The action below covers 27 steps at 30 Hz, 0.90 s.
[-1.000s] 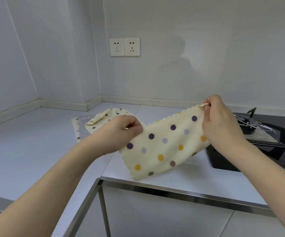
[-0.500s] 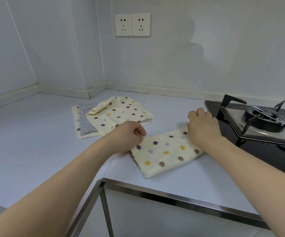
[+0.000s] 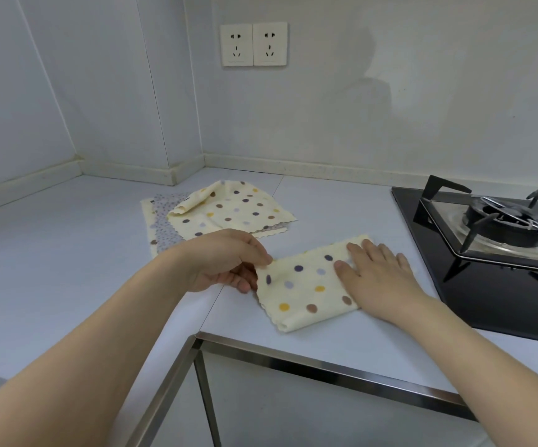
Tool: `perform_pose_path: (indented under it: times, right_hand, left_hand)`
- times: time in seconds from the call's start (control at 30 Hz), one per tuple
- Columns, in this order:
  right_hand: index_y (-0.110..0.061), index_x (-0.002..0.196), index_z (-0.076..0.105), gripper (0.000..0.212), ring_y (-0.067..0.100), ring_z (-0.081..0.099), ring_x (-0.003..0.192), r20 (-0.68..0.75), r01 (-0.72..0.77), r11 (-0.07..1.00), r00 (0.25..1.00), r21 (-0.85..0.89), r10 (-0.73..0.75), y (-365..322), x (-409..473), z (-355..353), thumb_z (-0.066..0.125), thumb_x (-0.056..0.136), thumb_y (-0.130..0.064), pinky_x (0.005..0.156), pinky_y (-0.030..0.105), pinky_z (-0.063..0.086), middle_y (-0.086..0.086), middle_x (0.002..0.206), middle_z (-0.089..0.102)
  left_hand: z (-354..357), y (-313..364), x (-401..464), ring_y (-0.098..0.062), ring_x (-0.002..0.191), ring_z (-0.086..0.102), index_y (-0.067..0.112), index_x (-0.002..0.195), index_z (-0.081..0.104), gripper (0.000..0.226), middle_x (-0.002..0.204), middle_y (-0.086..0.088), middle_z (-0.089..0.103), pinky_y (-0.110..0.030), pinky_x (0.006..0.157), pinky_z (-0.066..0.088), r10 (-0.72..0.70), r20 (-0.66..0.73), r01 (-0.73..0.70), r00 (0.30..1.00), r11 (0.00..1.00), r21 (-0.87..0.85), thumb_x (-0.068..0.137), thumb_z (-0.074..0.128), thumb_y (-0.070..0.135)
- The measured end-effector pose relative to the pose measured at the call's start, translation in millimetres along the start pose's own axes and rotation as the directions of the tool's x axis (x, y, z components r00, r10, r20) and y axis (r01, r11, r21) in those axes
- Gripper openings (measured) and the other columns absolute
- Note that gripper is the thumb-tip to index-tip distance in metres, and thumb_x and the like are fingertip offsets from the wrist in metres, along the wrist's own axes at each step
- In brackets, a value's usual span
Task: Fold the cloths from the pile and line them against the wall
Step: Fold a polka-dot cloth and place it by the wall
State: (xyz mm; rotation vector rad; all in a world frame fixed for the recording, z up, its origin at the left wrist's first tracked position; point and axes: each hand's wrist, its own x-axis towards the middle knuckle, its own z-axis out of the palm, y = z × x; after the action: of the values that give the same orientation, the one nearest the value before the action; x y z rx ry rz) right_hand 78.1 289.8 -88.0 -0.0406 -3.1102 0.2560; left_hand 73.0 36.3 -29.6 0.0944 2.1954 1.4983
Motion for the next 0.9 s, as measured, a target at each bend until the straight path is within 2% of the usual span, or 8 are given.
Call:
perform_pose_path:
  times: [0.13, 0.3, 0.37, 0.43, 0.57, 0.67, 0.77, 0.9]
  right_hand:
    - [-0.032, 0.152, 0.009, 0.06, 0.027, -0.002, 0.148, 0.094, -0.022, 1.0, 0.995, 0.007, 0.021, 4, 5, -7, 0.014, 0.097, -0.056, 0.117, 0.045, 0.0, -0.001, 0.162, -0.003]
    - [-0.024, 0.143, 0.032, 0.054, 0.028, 0.024, 0.14, -0.016, -0.071, 0.994, 0.997, 0.083, 0.072, 12, 13, -3, 0.015, 0.098, -0.049, 0.112, 0.044, 0.019, 0.008, 0.153, 0.028]
    - [-0.016, 0.133, 0.043, 0.056, 0.033, 0.036, 0.129, -0.085, -0.17, 0.985, 0.982, 0.006, 0.17, 14, 21, -8, 0.021, 0.097, -0.052, 0.106, 0.044, 0.028, 0.012, 0.139, 0.043]
    - [-0.013, 0.134, 0.045, 0.063, 0.034, 0.035, 0.128, -0.065, -0.291, 0.954, 0.956, -0.077, 0.286, 13, 28, -23, 0.028, 0.094, -0.059, 0.103, 0.044, 0.03, 0.014, 0.139, 0.042]
    - [-0.017, 0.113, 0.052, 0.045, 0.034, 0.045, 0.121, 0.036, -0.305, 0.952, 0.952, -0.005, 0.305, 10, 42, -37, 0.052, 0.086, -0.053, 0.092, 0.037, 0.039, 0.012, 0.13, 0.05]
    - [-0.014, 0.109, 0.05, 0.036, 0.033, 0.048, 0.117, 0.113, -0.263, 0.96, 0.961, 0.1, 0.251, 8, 47, -38, 0.058, 0.086, -0.041, 0.087, 0.033, 0.041, 0.013, 0.126, 0.053]
    - [-0.007, 0.126, 0.043, 0.044, 0.033, 0.05, 0.115, 0.091, -0.239, 0.953, 0.97, 0.186, 0.226, 9, 45, -37, 0.053, 0.093, -0.035, 0.079, 0.032, 0.037, 0.015, 0.127, 0.052]
    - [-0.007, 0.124, 0.041, 0.042, 0.031, 0.049, 0.098, 0.011, -0.232, 0.965, 0.973, 0.12, 0.232, 13, 39, -33, 0.034, 0.099, -0.041, 0.075, 0.036, 0.038, 0.015, 0.125, 0.053]
  left_hand:
    - [1, 2, -6, -0.02, 0.068, 0.061, 0.003, 0.102, 0.062, 0.017, 0.082, -0.013, 0.068, -0.029, 0.064, 0.052, -0.009, 0.023, 0.007, 1.0, 0.997, 0.072, 0.091, 0.065, 0.016]
    - [7, 4, -8, -0.019, 0.067, 0.058, 0.016, 0.106, 0.061, 0.015, 0.082, -0.01, 0.062, -0.03, 0.064, 0.05, 0.046, 0.013, -0.048, 0.999, 0.972, 0.232, 0.097, 0.055, 0.026]
    - [11, 4, -6, -0.017, 0.067, 0.059, 0.026, 0.105, 0.062, 0.014, 0.086, -0.01, 0.061, -0.029, 0.064, 0.051, 0.085, -0.001, -0.08, 0.996, 0.943, 0.322, 0.096, 0.052, 0.027]
    - [15, 3, -5, -0.013, 0.064, 0.059, 0.029, 0.103, 0.062, 0.014, 0.086, -0.004, 0.061, -0.025, 0.062, 0.05, 0.12, 0.0, -0.11, 0.993, 0.907, 0.408, 0.095, 0.052, 0.027]
    - [17, 0, -2, -0.01, 0.059, 0.056, 0.025, 0.092, 0.062, 0.011, 0.074, 0.0, 0.063, -0.024, 0.062, 0.048, 0.142, -0.015, -0.117, 0.99, 0.865, 0.488, 0.094, 0.053, 0.03]
    - [15, 0, -1, -0.016, 0.062, 0.056, 0.017, 0.077, 0.057, 0.029, 0.07, -0.004, 0.064, -0.027, 0.065, 0.048, 0.115, -0.044, -0.082, 0.992, 0.882, 0.464, 0.092, 0.055, 0.042]
    - [12, 0, 1, -0.019, 0.063, 0.059, 0.015, 0.072, 0.058, 0.034, 0.071, -0.007, 0.066, -0.03, 0.064, 0.051, 0.102, -0.052, -0.068, 0.993, 0.89, 0.451, 0.084, 0.062, 0.047]
    - [10, 1, 1, -0.023, 0.065, 0.063, 0.003, 0.083, 0.065, 0.038, 0.081, -0.017, 0.071, -0.029, 0.063, 0.054, 0.088, -0.067, -0.056, 0.994, 0.922, 0.383, 0.083, 0.065, 0.041]
